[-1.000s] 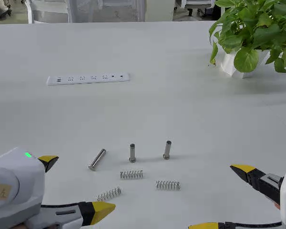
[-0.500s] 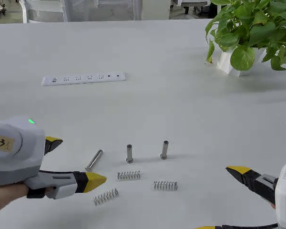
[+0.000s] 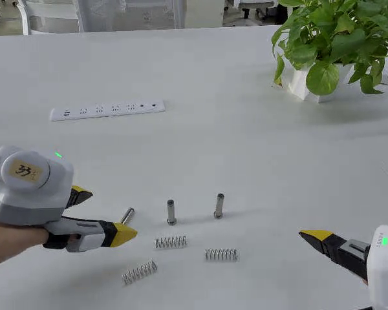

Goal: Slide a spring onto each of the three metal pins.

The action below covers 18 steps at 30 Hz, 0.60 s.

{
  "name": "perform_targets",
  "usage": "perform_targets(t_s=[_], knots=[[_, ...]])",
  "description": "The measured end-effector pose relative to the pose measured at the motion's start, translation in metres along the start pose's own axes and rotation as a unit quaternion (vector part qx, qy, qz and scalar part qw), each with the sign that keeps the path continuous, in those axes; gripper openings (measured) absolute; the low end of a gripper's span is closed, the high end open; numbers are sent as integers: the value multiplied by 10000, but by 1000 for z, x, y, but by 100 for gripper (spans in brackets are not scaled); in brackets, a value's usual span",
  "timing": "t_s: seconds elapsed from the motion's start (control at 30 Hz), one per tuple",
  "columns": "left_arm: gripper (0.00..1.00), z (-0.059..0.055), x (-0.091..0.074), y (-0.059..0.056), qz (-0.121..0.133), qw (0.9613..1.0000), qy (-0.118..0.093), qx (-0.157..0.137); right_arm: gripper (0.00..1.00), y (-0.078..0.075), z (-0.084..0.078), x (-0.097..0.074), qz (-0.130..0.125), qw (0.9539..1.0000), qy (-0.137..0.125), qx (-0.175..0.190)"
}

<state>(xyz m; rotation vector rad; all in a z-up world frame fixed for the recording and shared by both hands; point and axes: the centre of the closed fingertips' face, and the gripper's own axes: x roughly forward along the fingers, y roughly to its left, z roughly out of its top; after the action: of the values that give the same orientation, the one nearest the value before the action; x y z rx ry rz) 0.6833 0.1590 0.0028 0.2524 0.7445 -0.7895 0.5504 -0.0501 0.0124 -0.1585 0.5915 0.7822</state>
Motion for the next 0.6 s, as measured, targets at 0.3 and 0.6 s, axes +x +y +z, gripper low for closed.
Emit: perform_targets(t_s=[0.3, 0.6], knots=[[45, -6, 18, 14, -6, 9989, 145, -443, 91, 2, -2, 1, 45, 10000, 52, 34], [33, -11, 32, 15, -29, 9976, 321, -609, 89, 2, -4, 2, 62, 9999, 97, 58]])
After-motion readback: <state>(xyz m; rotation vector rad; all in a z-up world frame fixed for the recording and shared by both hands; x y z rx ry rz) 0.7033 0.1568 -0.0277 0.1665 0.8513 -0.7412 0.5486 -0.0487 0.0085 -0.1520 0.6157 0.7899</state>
